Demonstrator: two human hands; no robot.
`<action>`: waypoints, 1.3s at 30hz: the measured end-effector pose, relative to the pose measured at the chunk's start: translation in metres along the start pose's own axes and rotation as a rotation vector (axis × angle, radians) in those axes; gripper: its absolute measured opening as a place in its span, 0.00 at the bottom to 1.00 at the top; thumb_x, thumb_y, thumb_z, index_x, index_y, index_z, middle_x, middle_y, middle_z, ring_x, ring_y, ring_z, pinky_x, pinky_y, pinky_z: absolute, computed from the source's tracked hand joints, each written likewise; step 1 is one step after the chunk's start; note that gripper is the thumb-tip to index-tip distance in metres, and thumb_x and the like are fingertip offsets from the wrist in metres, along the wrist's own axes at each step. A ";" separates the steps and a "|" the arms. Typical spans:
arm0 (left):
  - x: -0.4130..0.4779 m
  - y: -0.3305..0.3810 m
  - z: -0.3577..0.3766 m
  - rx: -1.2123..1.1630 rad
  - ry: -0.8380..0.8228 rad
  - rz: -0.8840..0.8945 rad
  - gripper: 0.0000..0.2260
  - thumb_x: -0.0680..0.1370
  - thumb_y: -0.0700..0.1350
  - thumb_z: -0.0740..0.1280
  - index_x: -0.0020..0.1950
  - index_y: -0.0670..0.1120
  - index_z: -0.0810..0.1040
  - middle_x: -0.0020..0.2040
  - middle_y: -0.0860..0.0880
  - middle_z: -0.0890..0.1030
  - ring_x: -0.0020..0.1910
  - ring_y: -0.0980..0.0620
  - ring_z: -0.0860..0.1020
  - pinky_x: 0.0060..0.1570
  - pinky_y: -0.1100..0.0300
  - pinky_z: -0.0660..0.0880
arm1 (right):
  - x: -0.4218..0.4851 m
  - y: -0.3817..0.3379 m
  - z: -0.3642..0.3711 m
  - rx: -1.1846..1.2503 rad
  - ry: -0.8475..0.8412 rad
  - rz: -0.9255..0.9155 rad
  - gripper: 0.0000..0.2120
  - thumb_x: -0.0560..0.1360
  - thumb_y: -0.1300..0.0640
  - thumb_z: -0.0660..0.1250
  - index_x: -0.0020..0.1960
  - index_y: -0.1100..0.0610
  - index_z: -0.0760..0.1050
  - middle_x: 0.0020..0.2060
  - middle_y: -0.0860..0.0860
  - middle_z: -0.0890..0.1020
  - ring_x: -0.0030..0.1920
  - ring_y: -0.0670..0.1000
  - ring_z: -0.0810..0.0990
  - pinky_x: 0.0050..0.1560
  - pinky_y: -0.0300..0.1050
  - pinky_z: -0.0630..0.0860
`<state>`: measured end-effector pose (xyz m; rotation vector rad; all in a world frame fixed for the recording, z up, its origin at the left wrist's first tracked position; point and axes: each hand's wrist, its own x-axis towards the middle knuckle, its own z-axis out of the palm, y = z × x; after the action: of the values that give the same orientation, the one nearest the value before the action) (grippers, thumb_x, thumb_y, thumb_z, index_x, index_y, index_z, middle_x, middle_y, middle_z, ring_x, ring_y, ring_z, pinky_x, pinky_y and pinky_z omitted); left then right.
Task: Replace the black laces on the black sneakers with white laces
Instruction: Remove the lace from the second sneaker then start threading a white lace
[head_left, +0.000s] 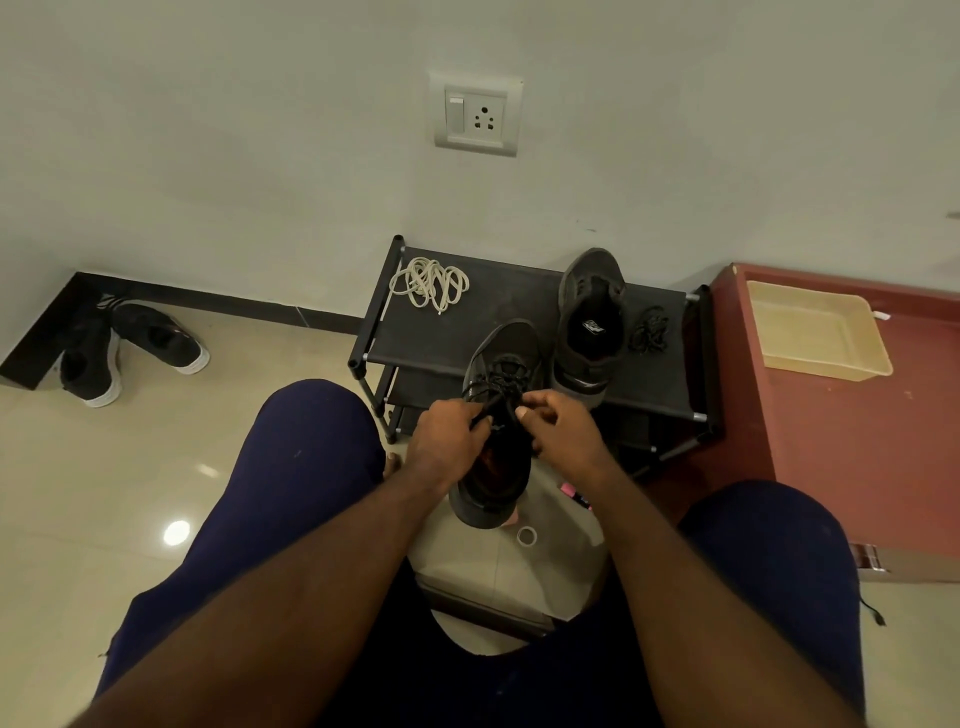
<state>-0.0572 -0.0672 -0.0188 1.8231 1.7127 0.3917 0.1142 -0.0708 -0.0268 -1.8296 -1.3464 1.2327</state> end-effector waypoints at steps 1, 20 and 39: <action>0.000 0.000 0.000 -0.004 0.002 -0.005 0.09 0.79 0.48 0.64 0.48 0.47 0.83 0.42 0.48 0.80 0.40 0.49 0.79 0.44 0.51 0.79 | -0.001 0.003 0.006 -0.076 0.005 -0.035 0.14 0.79 0.54 0.67 0.63 0.57 0.79 0.49 0.51 0.82 0.46 0.48 0.81 0.52 0.47 0.80; 0.002 0.002 0.000 0.038 0.017 -0.011 0.09 0.80 0.49 0.64 0.48 0.47 0.82 0.41 0.48 0.81 0.38 0.50 0.78 0.37 0.57 0.75 | -0.006 0.007 0.016 -0.087 0.147 -0.096 0.09 0.79 0.54 0.67 0.56 0.55 0.82 0.49 0.51 0.84 0.52 0.49 0.82 0.57 0.53 0.79; 0.005 0.006 -0.002 -0.011 0.003 -0.040 0.08 0.80 0.49 0.64 0.50 0.49 0.82 0.39 0.51 0.80 0.38 0.53 0.79 0.39 0.55 0.79 | -0.002 -0.026 -0.001 0.547 0.255 0.020 0.06 0.84 0.57 0.58 0.51 0.57 0.72 0.48 0.53 0.84 0.34 0.48 0.77 0.33 0.43 0.75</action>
<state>-0.0529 -0.0616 -0.0151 1.7785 1.7426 0.3876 0.1036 -0.0630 -0.0037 -1.5405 -0.7575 1.1830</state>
